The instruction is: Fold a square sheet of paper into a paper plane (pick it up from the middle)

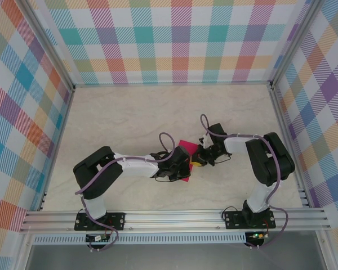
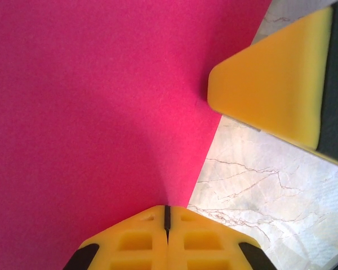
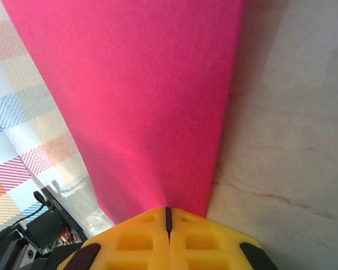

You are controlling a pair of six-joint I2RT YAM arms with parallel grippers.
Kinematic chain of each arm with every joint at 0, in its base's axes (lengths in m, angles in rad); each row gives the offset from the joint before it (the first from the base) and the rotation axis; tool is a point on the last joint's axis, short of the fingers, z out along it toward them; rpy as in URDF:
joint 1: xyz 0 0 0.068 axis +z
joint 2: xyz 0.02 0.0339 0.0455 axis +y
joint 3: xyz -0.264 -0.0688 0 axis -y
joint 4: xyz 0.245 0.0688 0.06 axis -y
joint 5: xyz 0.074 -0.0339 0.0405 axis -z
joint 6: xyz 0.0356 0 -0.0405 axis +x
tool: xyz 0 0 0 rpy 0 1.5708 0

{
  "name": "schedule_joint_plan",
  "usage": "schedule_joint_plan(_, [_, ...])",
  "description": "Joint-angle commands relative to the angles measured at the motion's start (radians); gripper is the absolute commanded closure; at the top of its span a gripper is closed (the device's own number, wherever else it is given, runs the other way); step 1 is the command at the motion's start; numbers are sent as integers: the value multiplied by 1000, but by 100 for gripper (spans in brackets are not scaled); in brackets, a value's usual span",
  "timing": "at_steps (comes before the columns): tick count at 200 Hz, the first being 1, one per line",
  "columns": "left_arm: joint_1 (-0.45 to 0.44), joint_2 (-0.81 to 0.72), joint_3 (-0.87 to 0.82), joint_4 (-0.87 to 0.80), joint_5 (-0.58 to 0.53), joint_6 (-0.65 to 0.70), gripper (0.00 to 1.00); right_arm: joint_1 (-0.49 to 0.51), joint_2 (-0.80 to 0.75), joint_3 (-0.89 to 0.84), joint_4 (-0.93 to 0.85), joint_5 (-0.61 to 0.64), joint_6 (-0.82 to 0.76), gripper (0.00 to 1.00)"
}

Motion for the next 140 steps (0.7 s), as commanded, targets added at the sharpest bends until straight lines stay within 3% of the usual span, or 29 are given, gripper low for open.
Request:
schedule_joint_plan(1, [-29,27,-65,-221,12,-5,99,-55,43,62,69,220,-11,100])
schedule_joint_plan(140, [-30,23,-59,-212,16,5,99,-164,107,200,46,250,-32,100])
